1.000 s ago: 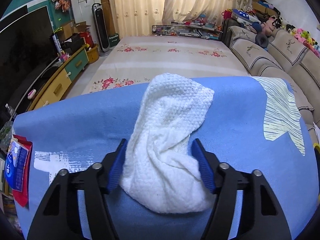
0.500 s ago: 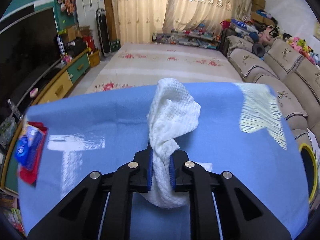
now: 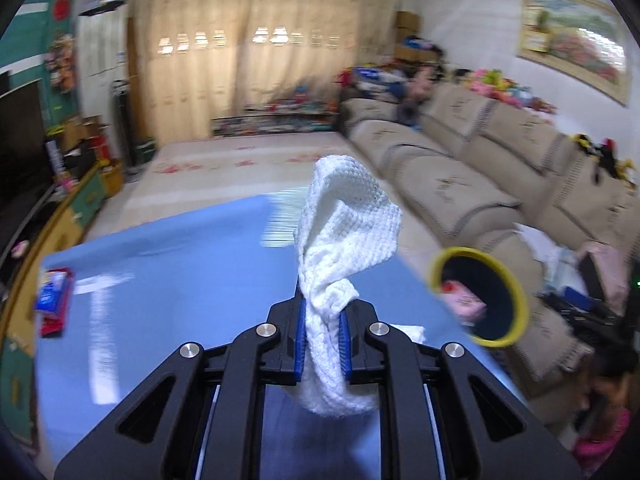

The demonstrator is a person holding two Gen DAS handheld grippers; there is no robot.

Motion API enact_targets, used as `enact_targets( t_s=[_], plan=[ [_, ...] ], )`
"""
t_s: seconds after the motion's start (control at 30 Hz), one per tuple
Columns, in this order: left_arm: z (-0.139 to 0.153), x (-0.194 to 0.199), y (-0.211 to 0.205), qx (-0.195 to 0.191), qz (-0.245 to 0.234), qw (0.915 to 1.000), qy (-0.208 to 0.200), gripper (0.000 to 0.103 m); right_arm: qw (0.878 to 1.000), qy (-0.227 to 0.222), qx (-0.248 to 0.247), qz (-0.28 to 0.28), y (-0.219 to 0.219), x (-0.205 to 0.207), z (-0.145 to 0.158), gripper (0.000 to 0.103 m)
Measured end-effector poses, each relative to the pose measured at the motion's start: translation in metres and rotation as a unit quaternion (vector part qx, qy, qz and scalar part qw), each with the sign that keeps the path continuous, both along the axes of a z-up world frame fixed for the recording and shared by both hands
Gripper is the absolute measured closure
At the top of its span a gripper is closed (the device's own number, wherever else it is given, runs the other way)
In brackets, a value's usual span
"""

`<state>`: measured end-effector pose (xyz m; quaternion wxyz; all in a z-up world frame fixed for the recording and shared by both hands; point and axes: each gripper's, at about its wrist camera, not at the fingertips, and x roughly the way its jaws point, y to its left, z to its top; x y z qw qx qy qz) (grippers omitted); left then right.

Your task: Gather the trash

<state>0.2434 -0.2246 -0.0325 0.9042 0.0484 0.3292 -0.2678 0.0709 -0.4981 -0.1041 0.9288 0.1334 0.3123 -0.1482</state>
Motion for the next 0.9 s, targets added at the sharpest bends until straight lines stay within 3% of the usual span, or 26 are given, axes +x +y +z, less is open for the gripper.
enact_targets(
  t_s=[0.13, 0.33, 0.6, 0.73, 0.8, 0.87, 0.9],
  plan=[
    [-0.002, -0.025, -0.059, -0.012, -0.074, 0.9966, 0.035, 0.090, 1.000, -0.005, -0.012, -0.027, -0.018, -0.032, 0.000, 0.028],
    [-0.030, -0.028, -0.165, 0.016, -0.145, 0.9855, 0.087, 0.089, 0.998, -0.017, -0.009, -0.067, -0.050, -0.070, -0.002, 0.026],
    [-0.094, 0.001, -0.281, 0.056, -0.181, 0.9704, 0.150, 0.089, 0.994, -0.039, 0.016, -0.105, -0.090, -0.094, -0.006, 0.024],
    [-0.123, 0.025, -0.310, 0.062, -0.177, 0.9644, 0.186, 0.088, 0.994, -0.029, 0.024, -0.107, -0.104, -0.086, -0.012, 0.024],
    [-0.138, 0.038, -0.320, 0.067, -0.170, 0.9622, 0.202, 0.083, 0.994, -0.026, 0.026, -0.104, -0.110, -0.078, -0.012, 0.024],
    [-0.151, 0.046, -0.326, 0.072, -0.165, 0.9588, 0.220, 0.052, 0.994, -0.024, 0.029, -0.103, -0.116, -0.065, -0.011, 0.024],
    [-0.156, 0.051, -0.326, 0.072, -0.163, 0.9577, 0.226, 0.047, 0.994, -0.024, 0.032, -0.100, -0.119, -0.058, -0.010, 0.024]
  ],
)
